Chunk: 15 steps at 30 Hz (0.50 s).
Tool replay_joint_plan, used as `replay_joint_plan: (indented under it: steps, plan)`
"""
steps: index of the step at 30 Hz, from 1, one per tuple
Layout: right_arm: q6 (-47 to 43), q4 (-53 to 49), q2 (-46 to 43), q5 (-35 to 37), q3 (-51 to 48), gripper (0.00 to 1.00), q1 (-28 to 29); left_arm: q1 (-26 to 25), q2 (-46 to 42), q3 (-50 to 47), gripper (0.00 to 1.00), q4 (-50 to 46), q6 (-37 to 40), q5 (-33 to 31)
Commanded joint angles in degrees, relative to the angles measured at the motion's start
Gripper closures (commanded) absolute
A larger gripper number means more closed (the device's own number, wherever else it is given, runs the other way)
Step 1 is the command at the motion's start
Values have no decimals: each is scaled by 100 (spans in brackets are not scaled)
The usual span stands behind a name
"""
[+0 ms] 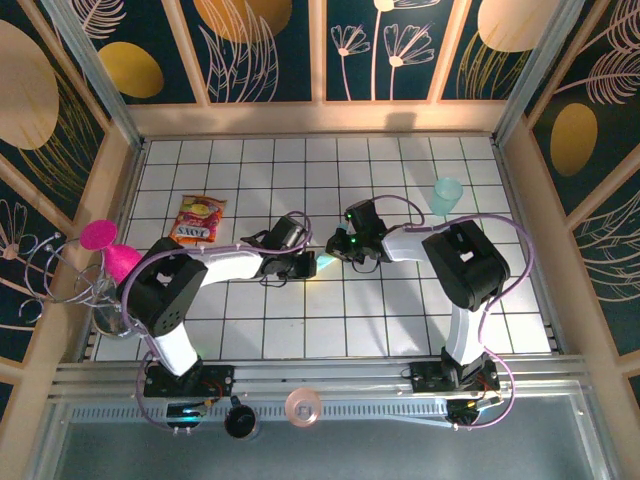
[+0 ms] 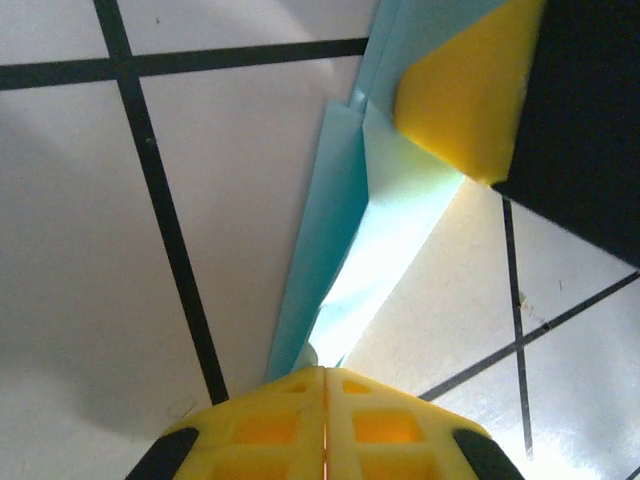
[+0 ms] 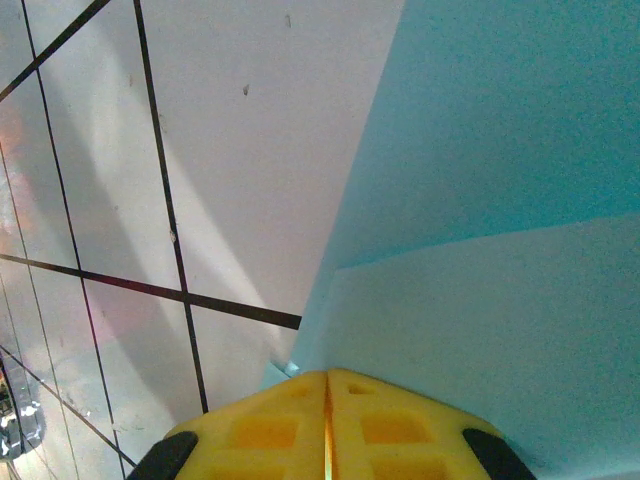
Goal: Fold a paper plane with a square sheet of paper (pick it up from the middle)
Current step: Fold the wing for the fifth time at the center of the table.
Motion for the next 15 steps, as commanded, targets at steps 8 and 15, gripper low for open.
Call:
replay_joint_plan:
  steps: [8,15]
  plan:
    - [-205,-187,93,62,-65,90,-50,90,200,697,91,-115,397,224]
    - [-279,-179,119,-1,-65,90,-73,145,601,840,95,-108,581,340]
